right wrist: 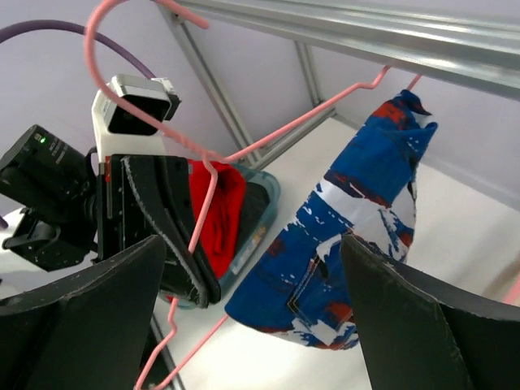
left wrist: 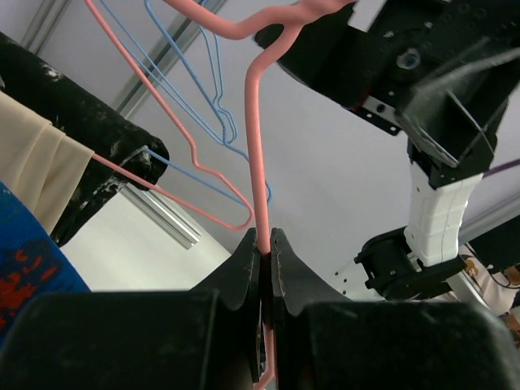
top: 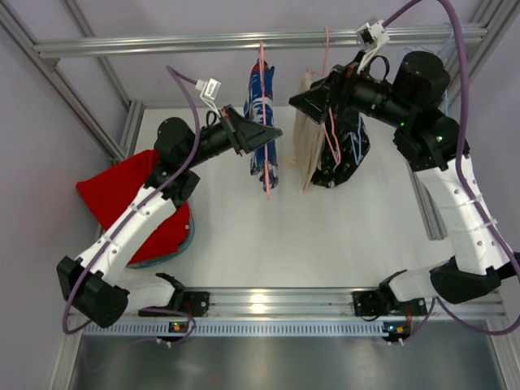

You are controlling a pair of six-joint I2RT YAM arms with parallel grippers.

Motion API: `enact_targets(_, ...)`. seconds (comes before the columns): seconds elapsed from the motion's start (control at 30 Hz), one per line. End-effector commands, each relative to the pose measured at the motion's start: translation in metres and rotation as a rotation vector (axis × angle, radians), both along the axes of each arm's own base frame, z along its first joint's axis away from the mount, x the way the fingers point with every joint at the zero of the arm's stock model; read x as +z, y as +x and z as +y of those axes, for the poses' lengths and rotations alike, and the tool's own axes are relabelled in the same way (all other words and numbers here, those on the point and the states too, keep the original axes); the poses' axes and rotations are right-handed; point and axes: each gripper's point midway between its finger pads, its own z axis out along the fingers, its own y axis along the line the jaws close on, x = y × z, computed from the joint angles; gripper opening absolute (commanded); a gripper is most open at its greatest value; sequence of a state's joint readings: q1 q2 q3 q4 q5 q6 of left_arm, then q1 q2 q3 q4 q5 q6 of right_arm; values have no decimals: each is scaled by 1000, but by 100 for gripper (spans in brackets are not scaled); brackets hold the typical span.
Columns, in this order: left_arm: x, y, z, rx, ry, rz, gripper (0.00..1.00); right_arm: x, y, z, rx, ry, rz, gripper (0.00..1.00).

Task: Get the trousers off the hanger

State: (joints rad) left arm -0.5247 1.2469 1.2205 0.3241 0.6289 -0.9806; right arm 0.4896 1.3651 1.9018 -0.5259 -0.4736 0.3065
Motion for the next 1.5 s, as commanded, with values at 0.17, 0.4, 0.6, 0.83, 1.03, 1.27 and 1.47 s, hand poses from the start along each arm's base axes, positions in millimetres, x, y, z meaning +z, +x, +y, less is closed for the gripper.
enact_targets(0.17, 70, -51, 35, 66, -102, -370, 0, -8, -3, 67, 167, 81, 69, 84)
enact_targets(0.4, 66, -53, 36, 61, -95, -339, 0, -11, -20, 104, 264, 86, 90, 79)
enact_targets(0.6, 59, -51, 35, 53, -88, -314, 0, -18, -21, 120, 289, 92, 124, 64)
enact_targets(0.83, 45, -56, 32, 26, -60, -317, 0, -18, -16, 129, 310, 118, 167, 15)
enact_targets(1.03, 27, -54, 43, 114, 77, -412, 59, -19, -29, 118, 340, 148, 239, 0)
enact_targets(1.27, -28, -66, 84, 273, 354, -571, 76, -16, -37, 92, 315, 196, 319, 0)
enact_targets(1.47, -103, -94, 101, 188, 562, -701, 76, -17, -27, 84, 285, 249, 399, 0)
